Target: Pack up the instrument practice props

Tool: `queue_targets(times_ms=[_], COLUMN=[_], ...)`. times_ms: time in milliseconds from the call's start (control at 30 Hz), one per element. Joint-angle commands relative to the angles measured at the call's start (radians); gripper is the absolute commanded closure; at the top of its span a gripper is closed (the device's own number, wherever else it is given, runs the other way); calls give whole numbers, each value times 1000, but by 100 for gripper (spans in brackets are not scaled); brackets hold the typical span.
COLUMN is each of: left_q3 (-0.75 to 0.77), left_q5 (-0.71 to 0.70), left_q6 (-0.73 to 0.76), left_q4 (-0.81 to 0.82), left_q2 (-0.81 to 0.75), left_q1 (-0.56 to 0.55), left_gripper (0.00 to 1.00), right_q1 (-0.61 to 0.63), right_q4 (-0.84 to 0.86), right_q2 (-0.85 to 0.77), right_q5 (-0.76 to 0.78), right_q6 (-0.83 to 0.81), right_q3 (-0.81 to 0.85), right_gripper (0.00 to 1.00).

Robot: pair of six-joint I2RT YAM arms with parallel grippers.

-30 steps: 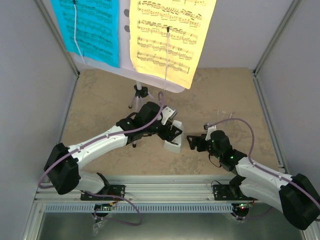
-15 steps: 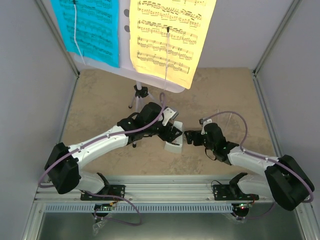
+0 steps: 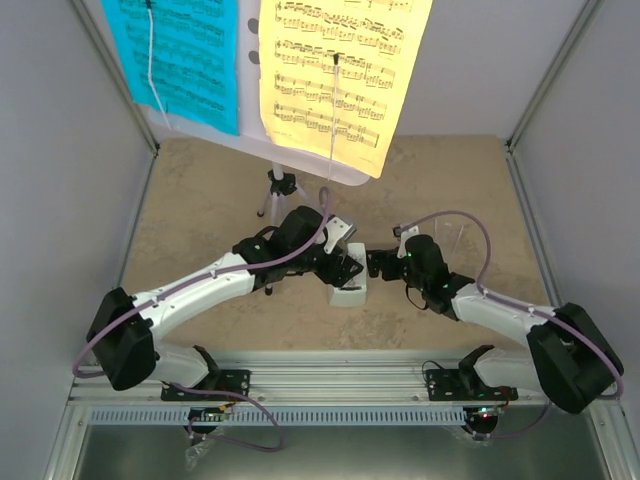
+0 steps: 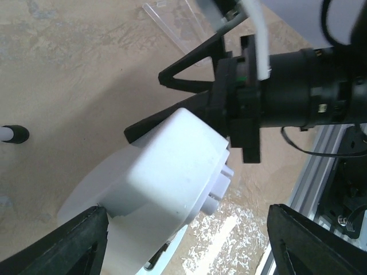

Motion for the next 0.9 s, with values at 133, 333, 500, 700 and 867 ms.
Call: queue_targets(times_ms=[133, 333, 500, 700, 867], left_q3=[23, 20, 19, 26, 32], left_q5=[-63, -84, -83, -65, -64], left_q6=[18, 15, 16, 15, 17], left_q4=[-2, 2, 2, -6, -16], left_q2=[-40, -48, -50, -50, -52], left_q1=[-9, -8, -9, -9, -9], left_gripper=[21, 18, 16, 16, 16], right_q1=[-130, -305, -422, -540, -613], right_q4=[-146, -246, -269, -278, -228], right_q2=[-225, -347, -285, -204, -156], right_q5=[15, 2, -39, -71, -102], right_q6=[-53, -26, -33, -8, 2], right_q3=[-6, -29, 9, 6, -20], right_gripper=[2, 2, 2, 2, 2])
